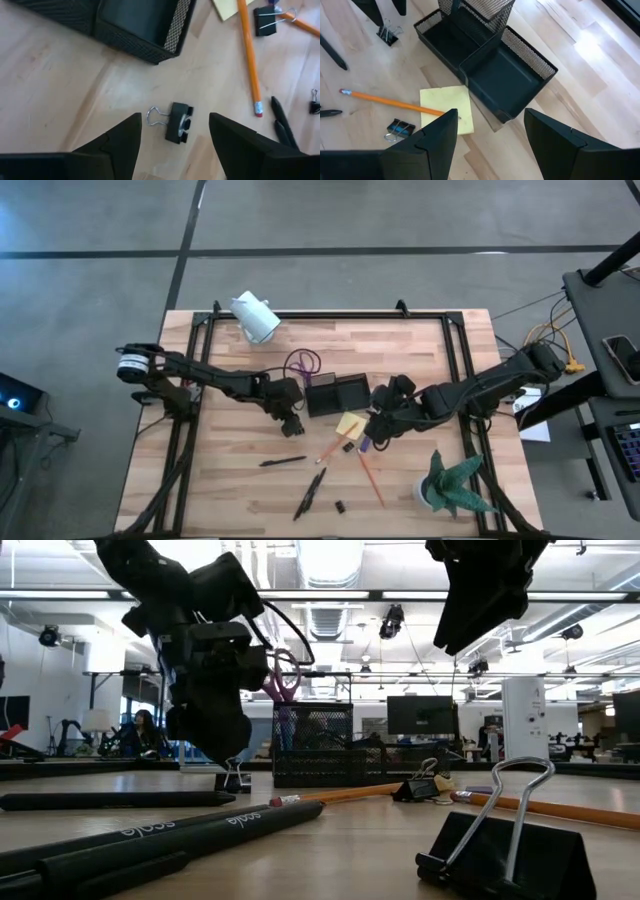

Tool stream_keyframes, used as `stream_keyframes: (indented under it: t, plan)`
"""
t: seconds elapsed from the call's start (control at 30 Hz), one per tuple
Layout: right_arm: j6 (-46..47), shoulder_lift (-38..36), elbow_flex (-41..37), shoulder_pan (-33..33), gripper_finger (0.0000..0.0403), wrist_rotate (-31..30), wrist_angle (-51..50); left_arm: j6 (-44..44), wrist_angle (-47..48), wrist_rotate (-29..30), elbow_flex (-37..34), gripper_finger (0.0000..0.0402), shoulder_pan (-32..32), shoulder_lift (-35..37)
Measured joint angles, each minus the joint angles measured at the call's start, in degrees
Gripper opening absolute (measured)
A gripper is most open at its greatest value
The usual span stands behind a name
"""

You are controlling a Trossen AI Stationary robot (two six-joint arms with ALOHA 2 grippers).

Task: Pick and place office supplies into organizer
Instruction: Put the top left black binder clip into the black desk organizer

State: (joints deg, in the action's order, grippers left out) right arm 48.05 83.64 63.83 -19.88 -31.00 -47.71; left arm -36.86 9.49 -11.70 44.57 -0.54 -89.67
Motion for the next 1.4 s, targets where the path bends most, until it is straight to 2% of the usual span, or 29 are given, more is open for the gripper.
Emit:
stream_keyframes:
  t: [0.17,0.43,0.7,1.13,1.4]
  plan:
    - [0.73,0.02,-0.79,0.0,0.0221,0.0,-0.01,-0.18,-1.45,-0.02,0.37,0.0192,0.42,-2.44]
    - [1.09,0.03,-1.29,0.0,0.0221,0.0,-0.08,-0.16,0.22,-3.35,0.22,0.0134,0.55,-2.14]
    - [0.83,0.04,-1.29,0.07,0.0221,-0.02,-0.06,-0.17,0.03,-3.98,0.18,0.0098,0.65,-2.12]
    - [0.93,0.04,-1.29,0.04,0.0221,-0.07,-0.04,-0.13,-3.87,-2.6,0.23,0.0093,0.63,-2.09]
    - [0.9,0.04,-1.29,0.04,0.0221,-0.07,-0.04,-0.02,-2.14,-4.0,0.16,0.0092,0.63,-2.07]
